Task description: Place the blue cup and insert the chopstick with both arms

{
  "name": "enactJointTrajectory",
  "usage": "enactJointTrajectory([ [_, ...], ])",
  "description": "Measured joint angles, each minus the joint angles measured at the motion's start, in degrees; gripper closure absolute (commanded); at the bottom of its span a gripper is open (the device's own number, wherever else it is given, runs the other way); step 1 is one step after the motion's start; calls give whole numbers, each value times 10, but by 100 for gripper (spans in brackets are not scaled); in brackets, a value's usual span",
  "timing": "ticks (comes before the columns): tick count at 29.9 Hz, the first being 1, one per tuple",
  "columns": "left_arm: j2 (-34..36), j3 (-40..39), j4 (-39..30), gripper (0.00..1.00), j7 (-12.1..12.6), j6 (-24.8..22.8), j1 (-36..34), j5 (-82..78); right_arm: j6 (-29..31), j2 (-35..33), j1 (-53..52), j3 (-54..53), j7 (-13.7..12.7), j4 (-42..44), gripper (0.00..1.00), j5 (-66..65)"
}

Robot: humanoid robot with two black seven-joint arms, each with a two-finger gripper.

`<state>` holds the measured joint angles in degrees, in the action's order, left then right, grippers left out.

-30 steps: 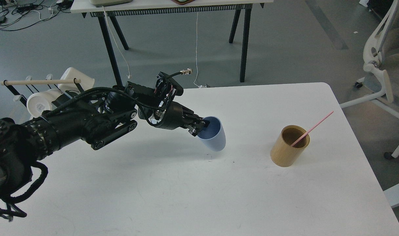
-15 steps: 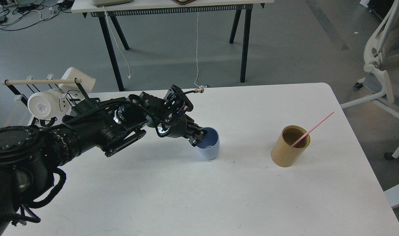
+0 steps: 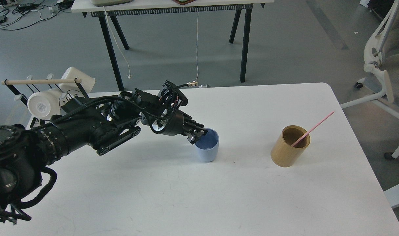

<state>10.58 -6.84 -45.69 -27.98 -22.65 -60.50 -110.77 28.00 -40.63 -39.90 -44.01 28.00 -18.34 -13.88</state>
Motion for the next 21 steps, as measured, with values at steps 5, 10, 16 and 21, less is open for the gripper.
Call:
enactJointTrajectory([
  [5,11,-20,-23,23,0,-11,0,52,0,0,1,17,0,-15,2,0],
  [10,34,-41,-29,12,0,-23,8,191,0,-18,0,53,0,-72,2,-13],
  [16,53,-104,-29,6,0,-28,32,423,0,-54,-24,68,0,-126,2,-133],
  [21,58,-160,-28,6,0,-47,49,535,0,-115,-31,70,0,-262,2,-263],
])
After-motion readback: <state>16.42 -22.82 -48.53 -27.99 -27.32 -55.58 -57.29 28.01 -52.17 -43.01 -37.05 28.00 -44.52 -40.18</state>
